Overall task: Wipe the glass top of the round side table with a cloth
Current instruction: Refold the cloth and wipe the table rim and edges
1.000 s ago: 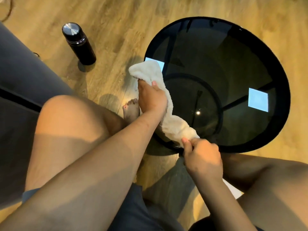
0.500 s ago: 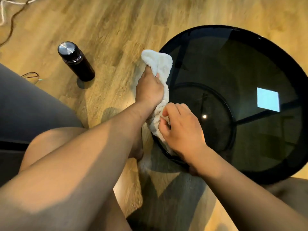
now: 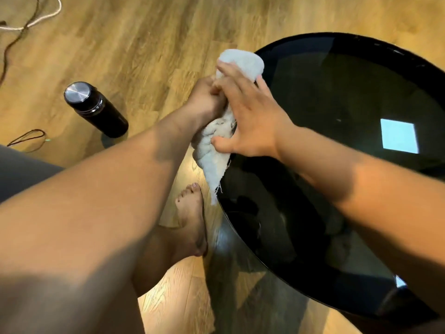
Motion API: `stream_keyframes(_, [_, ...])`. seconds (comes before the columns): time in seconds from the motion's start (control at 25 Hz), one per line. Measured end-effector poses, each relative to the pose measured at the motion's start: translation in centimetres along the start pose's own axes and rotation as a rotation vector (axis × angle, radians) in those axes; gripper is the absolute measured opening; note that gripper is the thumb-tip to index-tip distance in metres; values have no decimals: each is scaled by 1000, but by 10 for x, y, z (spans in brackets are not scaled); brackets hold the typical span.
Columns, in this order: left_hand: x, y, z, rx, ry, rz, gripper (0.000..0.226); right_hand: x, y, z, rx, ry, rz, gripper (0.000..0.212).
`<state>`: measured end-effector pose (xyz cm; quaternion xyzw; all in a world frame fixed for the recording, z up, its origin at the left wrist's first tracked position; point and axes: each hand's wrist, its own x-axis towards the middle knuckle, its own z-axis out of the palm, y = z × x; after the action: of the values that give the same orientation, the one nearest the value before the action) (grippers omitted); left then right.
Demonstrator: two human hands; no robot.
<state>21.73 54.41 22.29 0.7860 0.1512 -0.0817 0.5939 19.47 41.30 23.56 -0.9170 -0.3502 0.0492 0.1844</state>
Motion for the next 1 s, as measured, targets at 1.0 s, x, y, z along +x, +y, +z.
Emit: stream_keyframes(1.0, [-160,-33,32,290,517,-294,30,51,-17,25,-307,-275,-418,52])
